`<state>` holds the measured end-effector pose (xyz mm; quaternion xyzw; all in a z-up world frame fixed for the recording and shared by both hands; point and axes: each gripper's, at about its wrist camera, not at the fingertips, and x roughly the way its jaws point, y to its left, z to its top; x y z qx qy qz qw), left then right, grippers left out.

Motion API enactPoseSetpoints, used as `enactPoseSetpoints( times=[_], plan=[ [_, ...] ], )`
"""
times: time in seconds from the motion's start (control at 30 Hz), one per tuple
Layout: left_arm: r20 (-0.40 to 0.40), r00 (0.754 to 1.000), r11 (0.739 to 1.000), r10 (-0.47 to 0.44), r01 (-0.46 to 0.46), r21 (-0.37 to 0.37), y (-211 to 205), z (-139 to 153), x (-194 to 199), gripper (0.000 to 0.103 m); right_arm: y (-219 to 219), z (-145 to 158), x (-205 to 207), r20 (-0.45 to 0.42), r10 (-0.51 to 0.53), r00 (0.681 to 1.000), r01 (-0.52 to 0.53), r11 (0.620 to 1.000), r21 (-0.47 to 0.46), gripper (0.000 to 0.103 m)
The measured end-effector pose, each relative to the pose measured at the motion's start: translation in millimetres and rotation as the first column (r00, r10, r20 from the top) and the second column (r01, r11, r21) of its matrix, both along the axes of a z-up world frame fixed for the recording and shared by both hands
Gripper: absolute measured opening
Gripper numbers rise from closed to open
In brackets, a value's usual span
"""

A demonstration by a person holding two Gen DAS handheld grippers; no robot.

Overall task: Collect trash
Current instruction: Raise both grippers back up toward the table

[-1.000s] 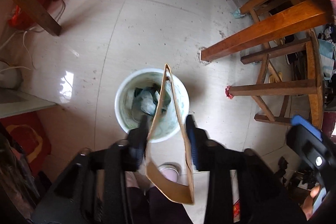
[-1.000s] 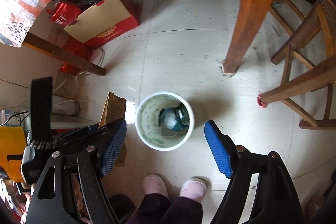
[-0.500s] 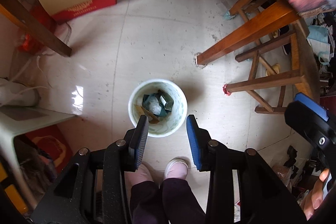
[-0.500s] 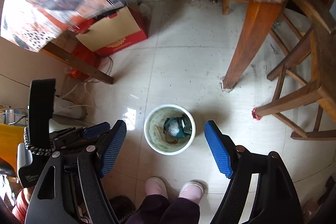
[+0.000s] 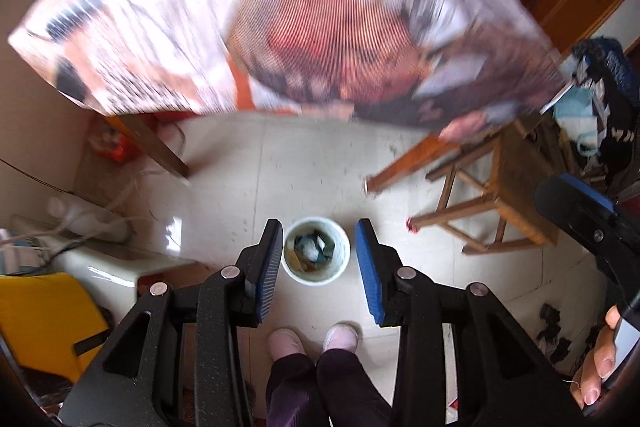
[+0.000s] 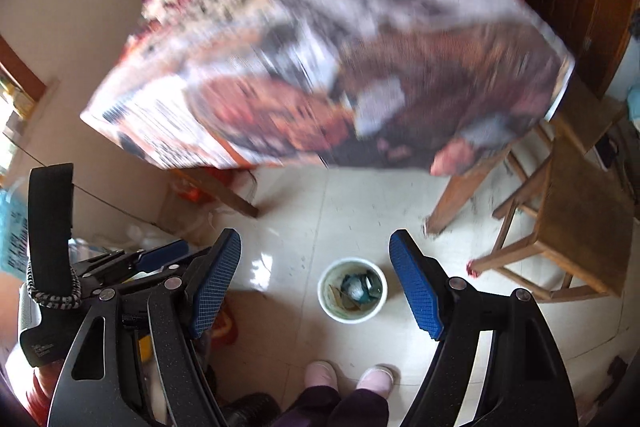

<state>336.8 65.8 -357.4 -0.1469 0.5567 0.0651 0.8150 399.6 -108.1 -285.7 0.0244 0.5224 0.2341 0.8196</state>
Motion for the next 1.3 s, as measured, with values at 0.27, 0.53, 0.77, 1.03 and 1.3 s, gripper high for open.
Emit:
enactPoseSetpoints(
  times=[0.27, 0.53, 0.77, 1.03, 1.3],
  plan=[
    [0.153, 0.988, 0.997, 0.016, -0.027, 0.068, 14, 129, -39, 0.036, -6, 94, -27, 0.069, -0.026, 0.997, 0.024, 0.999, 0.041, 0.074],
    [0.311, 0.950, 0.993, -0.026, -0.012, 0.120, 16, 232, -76, 0.043, -20, 171, -59, 0.147, -0.098, 0.984, 0.087, 0.993, 0.081, 0.074],
    [0.458, 0.886, 0.994, -0.072, 0.024, 0.109, 12, 290, -101, 0.054, -20, 222, -82, 0.271, -0.130, 0.954, 0.112, 0.990, 0.081, 0.076],
    [0.501, 0.859, 0.990, -0.105, 0.043, 0.133, 6, 310, -98, 0.083, -23, 248, -80, 0.374, -0.153, 0.915, 0.135, 0.988, 0.073, 0.092],
    [0.462, 0.881, 0.982, -0.106, 0.019, 0.190, 3, 296, -40, 0.087, -25, 236, -25, 0.366, -0.151, 0.918, 0.119, 0.987, 0.108, 0.094]
  ],
)
